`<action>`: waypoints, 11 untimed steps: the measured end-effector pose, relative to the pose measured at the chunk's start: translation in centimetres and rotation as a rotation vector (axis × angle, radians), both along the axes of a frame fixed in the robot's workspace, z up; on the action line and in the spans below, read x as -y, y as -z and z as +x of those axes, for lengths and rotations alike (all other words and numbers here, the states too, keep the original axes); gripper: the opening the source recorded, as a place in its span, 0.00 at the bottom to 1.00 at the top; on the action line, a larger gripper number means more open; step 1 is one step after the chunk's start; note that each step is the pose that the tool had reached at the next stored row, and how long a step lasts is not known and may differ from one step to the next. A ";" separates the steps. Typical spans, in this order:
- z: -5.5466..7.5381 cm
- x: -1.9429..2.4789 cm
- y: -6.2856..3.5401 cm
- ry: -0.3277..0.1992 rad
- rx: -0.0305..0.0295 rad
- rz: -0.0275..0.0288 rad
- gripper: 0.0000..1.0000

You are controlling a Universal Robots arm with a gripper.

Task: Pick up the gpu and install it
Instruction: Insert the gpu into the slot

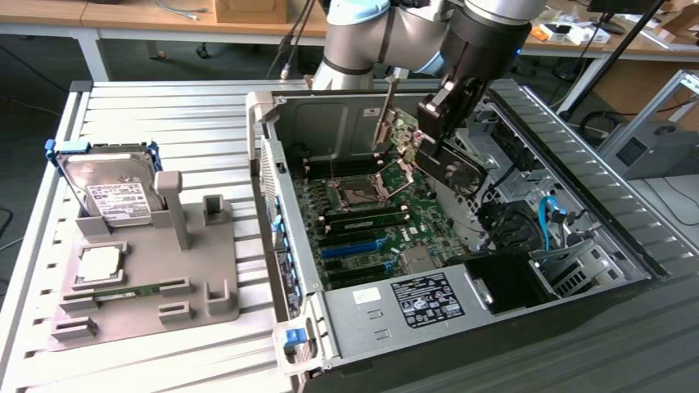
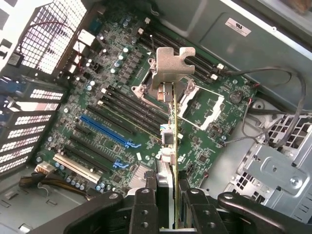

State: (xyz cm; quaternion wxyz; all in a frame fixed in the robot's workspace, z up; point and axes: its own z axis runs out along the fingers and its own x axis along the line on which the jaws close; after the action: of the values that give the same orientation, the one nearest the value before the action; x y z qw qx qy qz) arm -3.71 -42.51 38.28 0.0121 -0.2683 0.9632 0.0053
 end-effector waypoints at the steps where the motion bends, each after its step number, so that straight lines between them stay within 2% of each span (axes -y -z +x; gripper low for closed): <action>1: 0.0 0.00 0.00 -0.005 0.0000 0.0000 0.27; 11: 0.0 0.00 0.00 -0.063 0.0000 0.0000 0.27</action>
State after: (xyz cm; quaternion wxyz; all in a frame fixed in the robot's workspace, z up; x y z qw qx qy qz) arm -3.71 -42.51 38.28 0.0119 -0.2983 0.9544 0.0057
